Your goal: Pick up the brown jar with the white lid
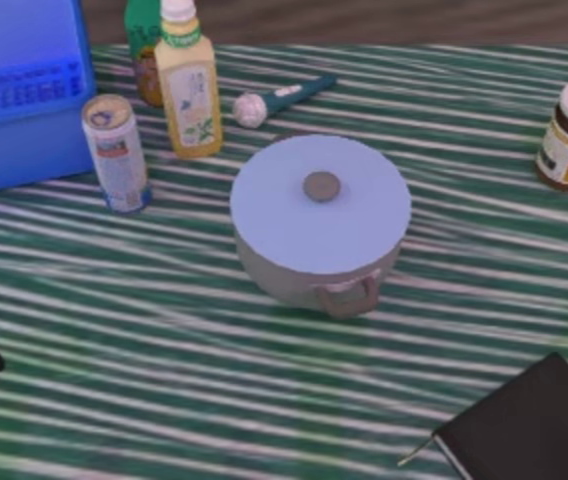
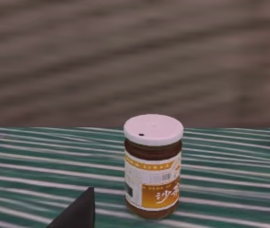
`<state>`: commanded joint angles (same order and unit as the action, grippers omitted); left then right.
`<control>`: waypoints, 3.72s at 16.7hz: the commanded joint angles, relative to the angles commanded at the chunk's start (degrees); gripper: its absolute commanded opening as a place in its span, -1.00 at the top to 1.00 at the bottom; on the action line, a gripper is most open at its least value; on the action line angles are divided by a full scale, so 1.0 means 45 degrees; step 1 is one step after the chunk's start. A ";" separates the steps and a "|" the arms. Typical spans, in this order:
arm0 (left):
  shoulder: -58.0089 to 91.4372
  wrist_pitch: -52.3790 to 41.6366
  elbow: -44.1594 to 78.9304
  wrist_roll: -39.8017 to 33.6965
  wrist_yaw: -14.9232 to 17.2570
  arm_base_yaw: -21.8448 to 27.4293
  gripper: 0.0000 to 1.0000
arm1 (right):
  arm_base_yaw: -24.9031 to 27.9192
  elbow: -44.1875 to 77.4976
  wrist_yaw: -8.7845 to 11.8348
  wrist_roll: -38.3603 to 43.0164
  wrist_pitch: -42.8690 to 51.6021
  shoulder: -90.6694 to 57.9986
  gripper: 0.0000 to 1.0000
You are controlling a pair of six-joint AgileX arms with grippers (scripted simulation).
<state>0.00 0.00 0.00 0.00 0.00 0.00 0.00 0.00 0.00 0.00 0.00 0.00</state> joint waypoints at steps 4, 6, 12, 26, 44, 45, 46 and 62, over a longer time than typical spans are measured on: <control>0.0000 0.0000 0.0000 0.0000 0.0000 0.0000 -1.00 | -0.0037 0.0180 -0.0035 -0.0016 0.0279 -0.0301 -1.00; 0.0000 0.0000 0.0000 0.0000 0.0000 0.0000 -1.00 | -0.0118 0.0720 -0.0110 -0.0060 0.0995 -0.1087 -1.00; 0.0000 0.0000 0.0000 0.0000 0.0000 0.0000 -1.00 | -0.0423 0.4936 -0.0347 -0.0313 0.4695 -0.5611 -1.00; 0.0000 0.0000 0.0000 0.0000 0.0000 0.0000 -1.00 | -0.0535 2.6041 -0.0233 -0.1408 1.3255 -2.1764 -1.00; 0.0000 0.0000 0.0000 0.0000 0.0000 0.0000 -1.00 | 0.0066 3.6974 0.0144 -0.2787 2.0734 -3.4932 -1.00; 0.0000 0.0000 0.0000 0.0000 0.0000 0.0000 -1.00 | 0.0066 3.6974 0.0144 -0.2787 2.0734 -3.4932 -1.00; 0.0000 0.0000 0.0000 0.0000 0.0000 0.0000 -1.00 | -0.0012 3.6951 0.0137 -0.2776 2.0711 -3.5004 -1.00; 0.0000 0.0000 0.0000 0.0000 0.0000 0.0000 -1.00 | 0.0103 3.2321 0.0154 -0.2760 1.7207 -3.3855 -0.85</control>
<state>0.00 0.00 0.00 0.00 0.00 0.00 0.47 145.44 0.69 -12.42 77.43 -152.35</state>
